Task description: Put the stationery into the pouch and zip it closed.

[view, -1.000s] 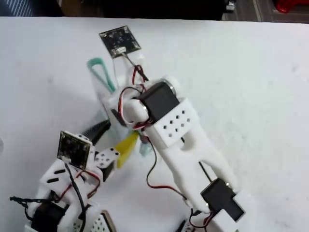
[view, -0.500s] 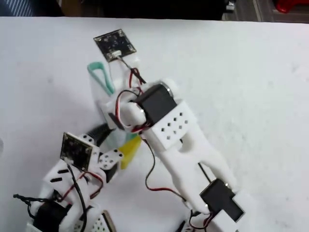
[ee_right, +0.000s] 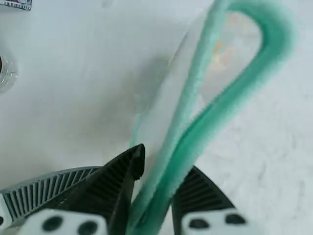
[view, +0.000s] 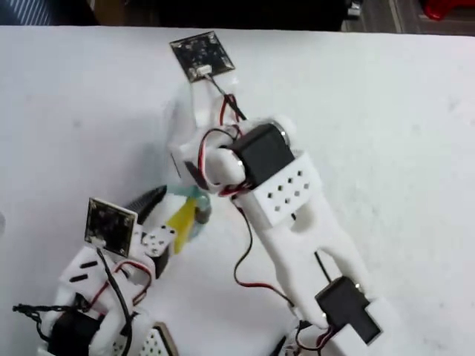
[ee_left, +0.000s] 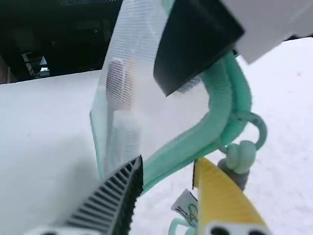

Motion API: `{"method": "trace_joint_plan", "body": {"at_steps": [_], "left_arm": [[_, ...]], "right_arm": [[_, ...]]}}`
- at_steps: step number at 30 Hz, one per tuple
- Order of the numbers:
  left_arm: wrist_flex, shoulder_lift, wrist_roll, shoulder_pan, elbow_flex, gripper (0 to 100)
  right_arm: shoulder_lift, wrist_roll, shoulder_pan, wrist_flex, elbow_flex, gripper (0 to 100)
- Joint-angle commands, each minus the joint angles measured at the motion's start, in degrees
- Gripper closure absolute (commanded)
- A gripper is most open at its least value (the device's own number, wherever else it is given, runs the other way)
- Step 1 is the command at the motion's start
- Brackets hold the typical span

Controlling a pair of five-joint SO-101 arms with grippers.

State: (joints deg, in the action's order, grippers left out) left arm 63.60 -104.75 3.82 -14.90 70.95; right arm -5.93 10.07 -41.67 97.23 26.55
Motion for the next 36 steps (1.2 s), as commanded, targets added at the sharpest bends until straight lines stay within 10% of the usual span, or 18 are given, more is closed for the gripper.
{"method": "trace_joint_plan", "body": {"at_steps": [1,24,30,36], "left_arm": [[0.09,-0.31,0.18,3.30,-3.34,82],[-10.46,-0.31,0.00,-1.19,4.13,98],[-10.46,-0.31,-3.25,-1.27,4.40,98],[-10.46,-0.31,-3.34,-1.27,4.40,98]], "right_arm": [[-3.12,-0.18,0.57,1.10,2.20,97.7],[-3.74,-0.18,-3.21,1.19,-0.18,92.9],[-3.74,-0.79,0.22,1.19,-0.26,69.5],[-4.53,-4.40,-2.42,1.01,3.16,70.0]]}}
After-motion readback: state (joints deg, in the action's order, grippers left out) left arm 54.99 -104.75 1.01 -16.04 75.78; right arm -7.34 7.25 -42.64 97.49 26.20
